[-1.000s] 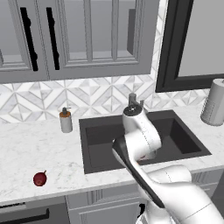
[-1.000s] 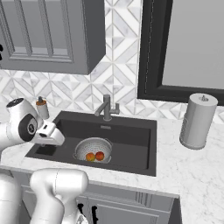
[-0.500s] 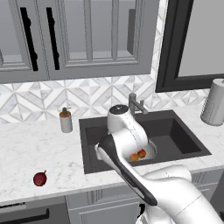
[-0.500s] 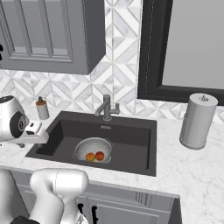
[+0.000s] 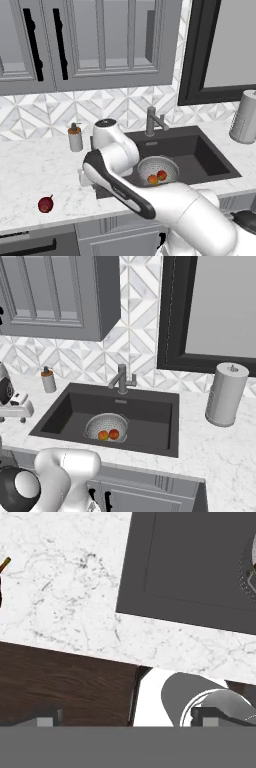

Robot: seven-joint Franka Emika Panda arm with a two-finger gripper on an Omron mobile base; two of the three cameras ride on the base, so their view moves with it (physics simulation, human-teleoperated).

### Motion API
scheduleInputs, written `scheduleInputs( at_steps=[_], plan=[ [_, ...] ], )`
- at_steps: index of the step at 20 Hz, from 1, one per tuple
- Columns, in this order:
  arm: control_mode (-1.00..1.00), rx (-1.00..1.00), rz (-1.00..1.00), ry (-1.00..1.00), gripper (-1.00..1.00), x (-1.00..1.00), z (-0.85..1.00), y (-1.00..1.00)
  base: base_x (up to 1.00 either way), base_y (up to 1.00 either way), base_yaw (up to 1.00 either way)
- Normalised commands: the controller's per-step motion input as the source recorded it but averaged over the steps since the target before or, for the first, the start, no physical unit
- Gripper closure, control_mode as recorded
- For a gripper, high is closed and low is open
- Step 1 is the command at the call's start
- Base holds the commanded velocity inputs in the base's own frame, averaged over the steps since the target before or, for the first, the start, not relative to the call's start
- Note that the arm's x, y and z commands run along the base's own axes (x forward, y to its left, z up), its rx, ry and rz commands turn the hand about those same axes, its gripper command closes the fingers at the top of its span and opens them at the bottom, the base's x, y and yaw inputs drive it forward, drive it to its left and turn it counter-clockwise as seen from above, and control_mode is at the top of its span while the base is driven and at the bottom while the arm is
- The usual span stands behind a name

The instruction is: Put the colander in the sink, put the pear, apple, apple in the colander, and turn on the sink faucet and pour water over the colander.

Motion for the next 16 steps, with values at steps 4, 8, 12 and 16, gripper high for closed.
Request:
scheduleInputs(
  at_steps=[4, 8, 12, 16],
  plan=[
    [-1.00, 0.14, 0.00, 0.01, -1.00, -0.04, -0.09, 0.85, 0.00, 0.00, 0.00],
    [-1.00, 0.04, -0.11, 0.02, -1.00, 0.02, -0.19, 0.91, 0.00, 0.00, 0.00],
    [-1.00, 0.00, -0.22, 0.00, -1.00, -0.03, -0.30, 0.87, 0.00, 0.00, 0.00],
    [-1.00, 0.02, -0.24, 0.08, -1.00, 0.14, -0.28, 0.63, 0.00, 0.00, 0.00]
  ],
)
